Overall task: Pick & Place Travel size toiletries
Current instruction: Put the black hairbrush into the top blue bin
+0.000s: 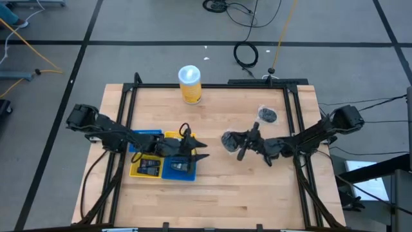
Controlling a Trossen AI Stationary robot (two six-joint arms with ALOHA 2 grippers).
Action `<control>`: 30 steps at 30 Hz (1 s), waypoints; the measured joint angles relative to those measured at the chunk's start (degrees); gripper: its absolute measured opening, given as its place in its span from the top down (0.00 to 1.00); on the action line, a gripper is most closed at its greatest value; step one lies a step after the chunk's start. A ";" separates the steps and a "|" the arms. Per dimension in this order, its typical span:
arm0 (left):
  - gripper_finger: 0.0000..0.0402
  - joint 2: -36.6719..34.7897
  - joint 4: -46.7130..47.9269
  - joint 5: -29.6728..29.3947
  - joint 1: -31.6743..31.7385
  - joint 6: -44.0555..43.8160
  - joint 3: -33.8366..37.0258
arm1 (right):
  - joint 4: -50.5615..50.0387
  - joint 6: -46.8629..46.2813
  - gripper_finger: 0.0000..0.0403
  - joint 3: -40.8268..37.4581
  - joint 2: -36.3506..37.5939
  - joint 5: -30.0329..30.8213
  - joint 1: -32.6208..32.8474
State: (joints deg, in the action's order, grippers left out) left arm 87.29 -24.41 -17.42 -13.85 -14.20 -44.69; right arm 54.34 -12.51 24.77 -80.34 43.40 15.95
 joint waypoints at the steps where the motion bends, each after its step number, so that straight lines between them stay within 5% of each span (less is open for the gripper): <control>1: 0.47 -0.02 -0.04 0.44 0.47 -1.09 0.00 | -1.38 1.38 1.00 1.46 -0.80 -0.13 0.30; 7: 0.26 -0.45 0.23 1.79 2.14 -5.27 -0.04 | -4.14 10.80 1.00 8.37 -6.97 -1.00 2.15; 13: 0.21 -0.15 3.37 2.18 2.67 -6.46 -0.02 | -4.11 19.07 1.00 14.01 -11.95 -9.83 2.81; 18: 0.27 -0.15 3.26 7.54 2.59 -4.79 -0.02 | -4.11 23.14 1.00 16.99 -15.34 -10.52 2.93; 30: 0.57 -0.15 5.71 7.35 2.87 -4.98 -0.02 | -0.76 27.56 1.00 18.91 -17.00 -10.54 3.87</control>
State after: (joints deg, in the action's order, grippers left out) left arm 87.13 -18.70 -10.07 -10.99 -19.18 -44.71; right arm 53.58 15.05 43.68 -97.34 32.86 19.81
